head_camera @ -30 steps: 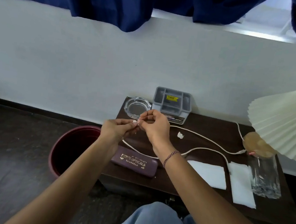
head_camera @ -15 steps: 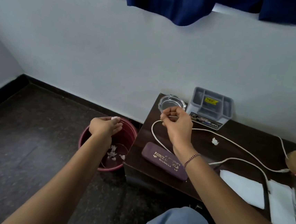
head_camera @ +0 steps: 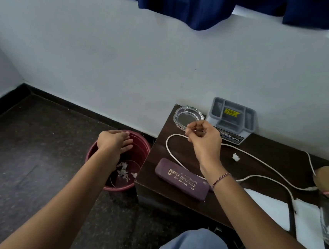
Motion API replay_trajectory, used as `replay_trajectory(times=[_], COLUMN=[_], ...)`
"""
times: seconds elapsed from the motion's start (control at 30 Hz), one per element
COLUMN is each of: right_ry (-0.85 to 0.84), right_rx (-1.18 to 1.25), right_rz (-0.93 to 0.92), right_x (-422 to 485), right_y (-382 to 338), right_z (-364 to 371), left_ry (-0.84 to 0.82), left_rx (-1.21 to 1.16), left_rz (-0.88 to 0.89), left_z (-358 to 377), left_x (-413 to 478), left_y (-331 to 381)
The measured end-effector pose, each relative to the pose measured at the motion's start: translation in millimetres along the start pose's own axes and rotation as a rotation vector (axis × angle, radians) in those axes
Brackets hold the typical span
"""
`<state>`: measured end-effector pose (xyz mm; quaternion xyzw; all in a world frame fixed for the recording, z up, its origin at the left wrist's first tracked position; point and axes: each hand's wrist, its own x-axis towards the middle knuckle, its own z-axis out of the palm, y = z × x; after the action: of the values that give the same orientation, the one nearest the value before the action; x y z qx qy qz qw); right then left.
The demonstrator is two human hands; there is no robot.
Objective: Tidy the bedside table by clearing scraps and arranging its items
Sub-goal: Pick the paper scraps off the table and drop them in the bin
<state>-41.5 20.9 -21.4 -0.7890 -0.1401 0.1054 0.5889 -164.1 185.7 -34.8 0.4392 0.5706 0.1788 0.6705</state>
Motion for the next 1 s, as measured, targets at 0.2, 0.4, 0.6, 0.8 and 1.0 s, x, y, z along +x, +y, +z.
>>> replay_trajectory(times=[0.2, 0.4, 0.6, 0.8, 1.0], right_ry=[0.036, 0.017, -0.105, -0.157, -0.255], right_rx=[-0.123, -0.456, -0.697, -0.965, -1.108], right_rz=[-0.038, -0.103, -0.038, -0.150, -0.156], right_x=[7, 21, 26, 30, 39], right_y=[16, 39, 66, 85, 97], right_z=[-39, -83, -107, -116, -114], left_ry=[-0.104, -0.208, -0.271, -0.317, -0.324], left_rx=[0.023, 0.068, 0.127, 0.150, 0.167], left_rz=[0.021, 0.066, 0.058, 0.050, 0.026], left_z=[29, 65, 89, 107, 115], left_x=[-18, -41, -49, -51, -48], left_y=[-2, -11, -20, -29, -35])
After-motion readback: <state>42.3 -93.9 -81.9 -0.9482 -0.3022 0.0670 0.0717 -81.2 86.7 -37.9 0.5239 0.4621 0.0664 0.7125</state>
